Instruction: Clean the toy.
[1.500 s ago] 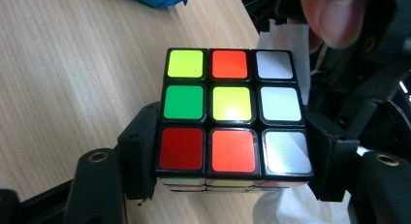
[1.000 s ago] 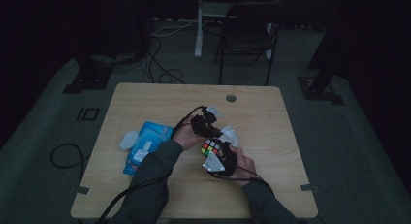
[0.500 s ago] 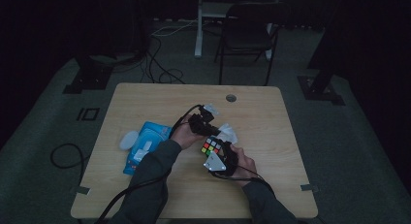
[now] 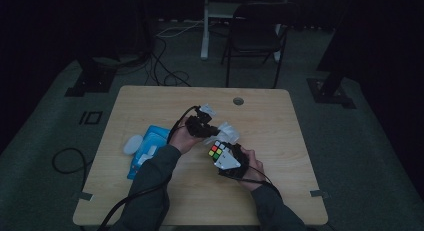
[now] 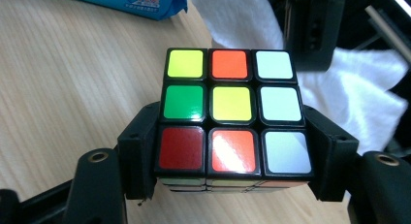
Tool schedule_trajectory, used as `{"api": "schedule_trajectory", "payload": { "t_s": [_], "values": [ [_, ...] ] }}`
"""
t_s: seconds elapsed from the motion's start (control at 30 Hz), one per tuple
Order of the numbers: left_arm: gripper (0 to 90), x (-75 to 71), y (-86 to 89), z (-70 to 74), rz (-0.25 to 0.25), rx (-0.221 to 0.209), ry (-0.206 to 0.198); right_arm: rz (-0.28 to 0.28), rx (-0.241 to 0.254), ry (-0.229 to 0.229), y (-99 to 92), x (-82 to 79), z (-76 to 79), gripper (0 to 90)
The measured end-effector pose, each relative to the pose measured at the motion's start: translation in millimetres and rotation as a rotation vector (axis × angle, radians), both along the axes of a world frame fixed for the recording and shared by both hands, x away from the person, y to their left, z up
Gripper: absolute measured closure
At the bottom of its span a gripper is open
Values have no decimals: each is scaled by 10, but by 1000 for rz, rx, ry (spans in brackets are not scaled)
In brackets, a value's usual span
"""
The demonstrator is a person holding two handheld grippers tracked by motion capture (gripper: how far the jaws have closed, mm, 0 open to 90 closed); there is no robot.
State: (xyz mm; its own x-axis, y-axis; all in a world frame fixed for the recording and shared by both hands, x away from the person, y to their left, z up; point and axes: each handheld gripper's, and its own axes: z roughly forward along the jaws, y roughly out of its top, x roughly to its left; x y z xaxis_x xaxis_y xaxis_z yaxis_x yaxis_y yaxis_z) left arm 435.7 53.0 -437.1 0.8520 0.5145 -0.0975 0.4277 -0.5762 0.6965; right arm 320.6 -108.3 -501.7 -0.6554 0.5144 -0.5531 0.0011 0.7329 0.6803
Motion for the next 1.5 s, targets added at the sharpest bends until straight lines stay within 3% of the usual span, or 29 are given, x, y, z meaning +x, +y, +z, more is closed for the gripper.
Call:
{"api": "schedule_trajectory", "payload": {
  "t_s": [0.27,0.4,0.67,0.83,1.27,1.4,1.5],
  "values": [
    [857,-106,104,53,24,-31,-53,9,92,105,-74,67,40,340],
    [861,-134,184,49,34,-52,-46,10,138,148,-119,108,51,340],
    [861,-222,279,47,54,-90,-69,-6,216,215,-202,177,50,340],
    [861,-275,321,68,48,-126,-87,-31,237,247,-249,229,34,340],
    [860,-342,370,35,54,-139,-91,-51,254,308,-295,312,-25,340],
    [860,-355,365,11,51,-136,-88,-13,305,379,-330,347,-5,339],
    [860,-372,358,2,46,-137,-88,-4,324,409,-342,361,20,340]
  ]
}}
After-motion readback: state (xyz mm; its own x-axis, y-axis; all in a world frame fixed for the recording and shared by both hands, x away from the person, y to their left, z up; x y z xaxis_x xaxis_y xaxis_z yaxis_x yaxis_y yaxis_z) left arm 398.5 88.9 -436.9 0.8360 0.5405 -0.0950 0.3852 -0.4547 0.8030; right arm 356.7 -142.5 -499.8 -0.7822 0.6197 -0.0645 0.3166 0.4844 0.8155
